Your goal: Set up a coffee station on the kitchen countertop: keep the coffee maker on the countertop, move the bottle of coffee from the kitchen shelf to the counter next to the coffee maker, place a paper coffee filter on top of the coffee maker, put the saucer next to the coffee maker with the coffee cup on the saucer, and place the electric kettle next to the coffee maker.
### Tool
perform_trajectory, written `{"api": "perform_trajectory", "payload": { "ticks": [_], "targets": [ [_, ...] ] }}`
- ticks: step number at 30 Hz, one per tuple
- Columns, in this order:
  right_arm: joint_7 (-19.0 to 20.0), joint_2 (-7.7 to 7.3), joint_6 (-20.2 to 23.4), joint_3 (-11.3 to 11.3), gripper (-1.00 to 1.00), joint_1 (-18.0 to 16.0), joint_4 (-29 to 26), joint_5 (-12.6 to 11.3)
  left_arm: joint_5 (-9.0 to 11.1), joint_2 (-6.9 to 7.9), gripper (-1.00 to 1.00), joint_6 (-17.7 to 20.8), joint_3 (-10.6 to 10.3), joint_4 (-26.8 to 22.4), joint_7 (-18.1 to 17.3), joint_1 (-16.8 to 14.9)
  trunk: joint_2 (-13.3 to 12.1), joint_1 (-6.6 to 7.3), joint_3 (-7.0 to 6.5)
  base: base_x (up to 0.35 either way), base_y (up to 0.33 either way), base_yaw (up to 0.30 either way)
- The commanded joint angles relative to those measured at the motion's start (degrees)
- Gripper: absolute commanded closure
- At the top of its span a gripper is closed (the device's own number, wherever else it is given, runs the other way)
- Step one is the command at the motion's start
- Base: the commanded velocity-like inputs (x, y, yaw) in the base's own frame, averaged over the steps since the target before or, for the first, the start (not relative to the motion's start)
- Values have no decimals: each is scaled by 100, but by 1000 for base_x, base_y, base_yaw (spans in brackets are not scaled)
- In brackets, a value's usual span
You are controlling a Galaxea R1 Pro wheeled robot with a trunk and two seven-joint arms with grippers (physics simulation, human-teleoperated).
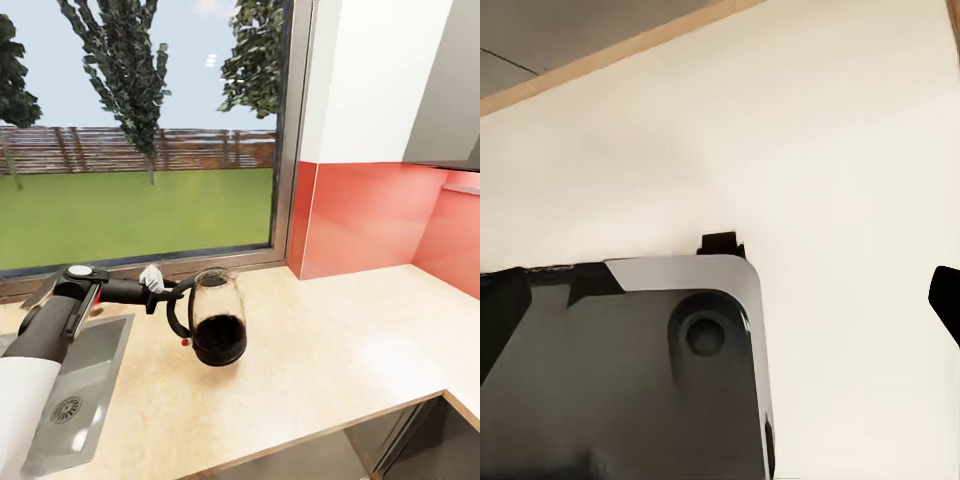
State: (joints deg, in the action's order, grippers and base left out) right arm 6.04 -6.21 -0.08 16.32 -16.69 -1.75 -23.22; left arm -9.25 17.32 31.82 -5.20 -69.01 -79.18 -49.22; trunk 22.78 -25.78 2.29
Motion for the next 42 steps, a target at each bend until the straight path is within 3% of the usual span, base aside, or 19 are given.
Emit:
{"api": "perform_trajectory", "payload": {
  "ticks": [1, 10, 42],
  "targets": [
    [20, -3, -1, 47, -100, -3, -1, -60, -25, 0, 100, 61, -1, -6, -32, -9, 15, 0, 14, -315, -50, 273],
    [20, -3, -1, 47, -100, -6, -1, -55, -31, 0, 100, 113, 189, -9, -30, -16, 15, 0, 14, -333, 5, 274],
    [10, -3, -1, 55, -100, -5, -1, -51, -43, 17, 100, 245, 217, -205, -13, 12, 15, 0, 14, -306, 40, 276]
  ]
}}
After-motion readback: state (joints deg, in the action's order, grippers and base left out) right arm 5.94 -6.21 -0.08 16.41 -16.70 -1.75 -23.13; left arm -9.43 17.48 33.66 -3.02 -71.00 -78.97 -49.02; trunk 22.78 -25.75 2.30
